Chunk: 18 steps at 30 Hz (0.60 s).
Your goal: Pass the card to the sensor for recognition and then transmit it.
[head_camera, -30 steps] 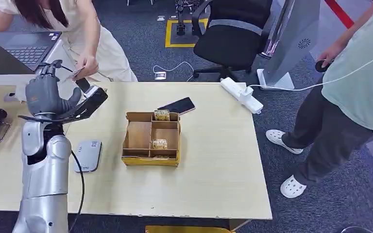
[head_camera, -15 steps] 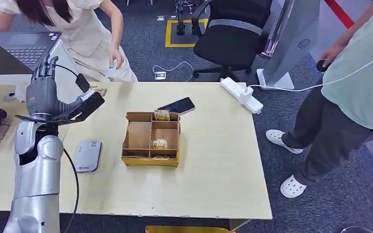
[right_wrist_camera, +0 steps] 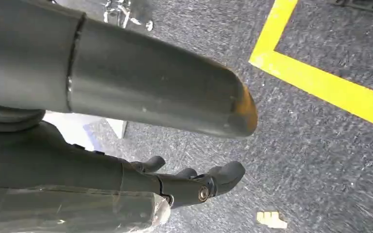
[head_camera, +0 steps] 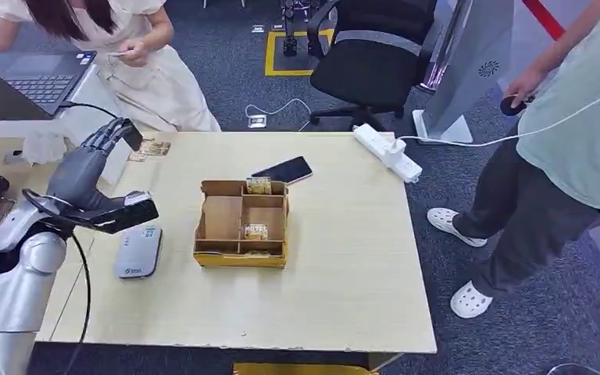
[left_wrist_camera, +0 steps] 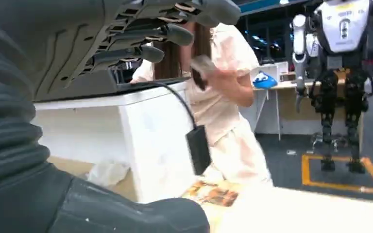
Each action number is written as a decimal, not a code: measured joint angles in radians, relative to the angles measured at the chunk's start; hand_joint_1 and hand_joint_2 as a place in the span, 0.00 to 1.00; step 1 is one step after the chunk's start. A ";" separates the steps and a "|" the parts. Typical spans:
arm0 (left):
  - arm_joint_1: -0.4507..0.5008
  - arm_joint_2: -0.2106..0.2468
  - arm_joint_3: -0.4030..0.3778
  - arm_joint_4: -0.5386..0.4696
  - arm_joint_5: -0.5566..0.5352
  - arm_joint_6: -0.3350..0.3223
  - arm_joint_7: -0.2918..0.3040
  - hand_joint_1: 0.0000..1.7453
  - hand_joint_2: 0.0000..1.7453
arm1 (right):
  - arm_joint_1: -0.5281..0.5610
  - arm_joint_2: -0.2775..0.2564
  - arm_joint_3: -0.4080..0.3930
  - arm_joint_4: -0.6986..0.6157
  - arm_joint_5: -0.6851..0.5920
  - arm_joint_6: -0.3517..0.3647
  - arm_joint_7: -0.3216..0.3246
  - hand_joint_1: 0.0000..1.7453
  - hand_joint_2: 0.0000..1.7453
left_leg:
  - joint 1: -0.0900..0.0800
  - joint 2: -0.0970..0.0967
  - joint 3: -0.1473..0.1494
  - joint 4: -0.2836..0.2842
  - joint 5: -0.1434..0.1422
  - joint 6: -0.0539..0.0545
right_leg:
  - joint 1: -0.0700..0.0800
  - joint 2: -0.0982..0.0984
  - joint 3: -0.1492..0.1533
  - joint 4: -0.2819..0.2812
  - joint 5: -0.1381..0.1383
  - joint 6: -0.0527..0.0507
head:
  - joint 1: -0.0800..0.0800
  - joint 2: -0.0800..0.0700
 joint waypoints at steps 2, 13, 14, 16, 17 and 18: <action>0.010 0.032 -0.025 -0.010 0.004 -0.002 0.004 0.00 1.00 | 0.000 0.000 -0.003 0.000 0.000 0.000 0.000 0.00 0.00 | 0.000 0.000 0.000 0.000 0.000 0.000 | 0.000 0.000 0.000 0.000 0.000 0.000 | 0.000 0.000; 0.147 0.173 -0.255 -0.218 -0.042 0.057 0.046 0.00 1.00 | -0.003 -0.001 -0.029 0.001 0.000 -0.003 -0.008 0.00 0.00 | -0.001 0.000 0.000 0.000 -0.001 0.000 | -0.001 -0.001 0.001 -0.001 0.000 0.000 | 0.000 0.000; 0.154 0.179 -0.271 -0.230 -0.046 0.067 0.051 0.00 1.00 | -0.003 -0.001 -0.032 0.001 0.001 -0.003 -0.007 0.00 0.00 | -0.001 0.000 0.000 0.000 -0.001 0.000 | -0.001 -0.001 0.001 -0.001 0.000 0.000 | 0.001 0.000; 0.163 0.192 -0.303 -0.251 -0.054 0.082 0.061 0.00 1.00 | -0.005 -0.001 -0.037 0.001 0.002 -0.003 -0.007 0.00 0.00 | -0.001 0.000 0.000 0.000 -0.001 0.000 | -0.001 -0.001 0.001 -0.001 0.000 0.000 | 0.000 0.000; 0.165 0.198 -0.312 -0.260 -0.054 0.084 0.064 0.00 1.00 | -0.006 -0.001 -0.038 0.002 0.002 -0.003 -0.007 0.00 0.00 | -0.001 0.000 0.000 0.000 -0.001 0.000 | -0.001 -0.001 0.001 -0.001 0.000 0.000 | 0.001 0.000; 0.166 0.206 -0.323 -0.270 -0.054 0.084 0.064 0.00 1.00 | -0.005 -0.001 -0.040 0.002 0.002 -0.003 -0.007 0.00 0.00 | -0.001 0.000 0.000 0.000 -0.001 0.000 | -0.001 -0.001 0.001 -0.001 0.000 0.000 | 0.000 0.000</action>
